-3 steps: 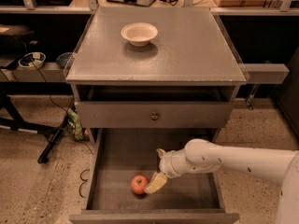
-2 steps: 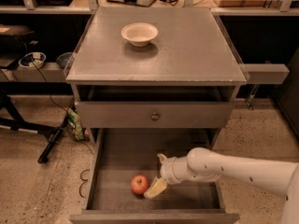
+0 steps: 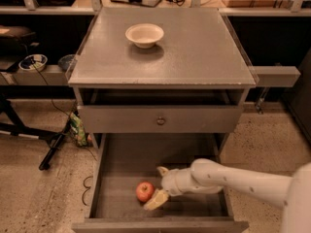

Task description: Pick apple from middle drawer and place on counter

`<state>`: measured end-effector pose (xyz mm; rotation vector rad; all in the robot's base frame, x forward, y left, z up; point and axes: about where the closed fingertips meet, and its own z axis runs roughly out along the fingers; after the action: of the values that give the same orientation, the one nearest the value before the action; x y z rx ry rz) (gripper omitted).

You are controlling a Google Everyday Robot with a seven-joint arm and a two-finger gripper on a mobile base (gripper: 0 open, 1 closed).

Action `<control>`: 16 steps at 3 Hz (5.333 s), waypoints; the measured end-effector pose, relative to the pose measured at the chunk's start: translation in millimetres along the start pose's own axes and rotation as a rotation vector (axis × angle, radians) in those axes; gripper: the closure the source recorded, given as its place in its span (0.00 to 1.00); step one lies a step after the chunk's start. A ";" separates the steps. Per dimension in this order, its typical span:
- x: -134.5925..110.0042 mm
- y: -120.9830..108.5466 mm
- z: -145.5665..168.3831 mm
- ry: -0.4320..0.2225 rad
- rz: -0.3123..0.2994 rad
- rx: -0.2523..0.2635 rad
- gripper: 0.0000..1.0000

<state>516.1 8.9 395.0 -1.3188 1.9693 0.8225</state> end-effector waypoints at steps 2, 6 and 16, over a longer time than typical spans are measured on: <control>-11.6 8.4 45.2 -0.025 0.009 -0.086 0.00; -11.6 8.4 45.3 -0.025 0.009 -0.087 1.00; -223.1 98.0 -141.7 -0.329 -0.363 -0.184 1.00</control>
Offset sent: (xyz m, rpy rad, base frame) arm 0.0092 0.0589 -0.0250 0.0613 0.0486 0.0572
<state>470.9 52.1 669.8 -1.4810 1.3760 0.9821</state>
